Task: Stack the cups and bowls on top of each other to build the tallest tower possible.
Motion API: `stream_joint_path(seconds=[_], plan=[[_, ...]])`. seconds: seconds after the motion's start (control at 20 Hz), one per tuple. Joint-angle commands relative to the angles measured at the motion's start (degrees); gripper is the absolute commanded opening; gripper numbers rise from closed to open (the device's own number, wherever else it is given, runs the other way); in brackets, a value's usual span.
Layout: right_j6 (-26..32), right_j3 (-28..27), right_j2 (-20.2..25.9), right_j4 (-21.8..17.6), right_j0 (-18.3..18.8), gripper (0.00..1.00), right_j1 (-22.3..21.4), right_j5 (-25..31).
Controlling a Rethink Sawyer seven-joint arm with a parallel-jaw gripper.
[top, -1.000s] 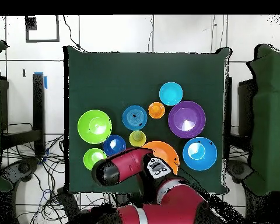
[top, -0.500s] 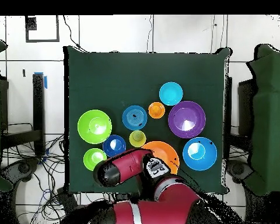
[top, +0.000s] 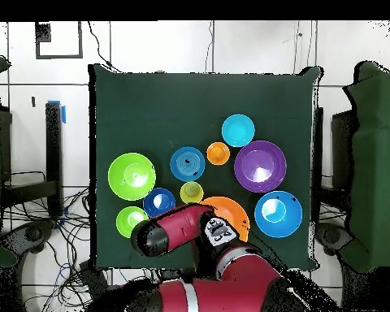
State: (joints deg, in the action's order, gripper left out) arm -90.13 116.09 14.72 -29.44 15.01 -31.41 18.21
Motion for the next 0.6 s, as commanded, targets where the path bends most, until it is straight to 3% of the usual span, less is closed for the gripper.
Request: stream_joint_path(seconds=[0.05, 0.6], plan=[[0.92, -6.30, 1.01, -1.92, 1.21, 1.00, -0.25, 6.43], [2.84, -6.85, 2.26, -2.34, 2.85, 1.00, -2.47, 9.25]])
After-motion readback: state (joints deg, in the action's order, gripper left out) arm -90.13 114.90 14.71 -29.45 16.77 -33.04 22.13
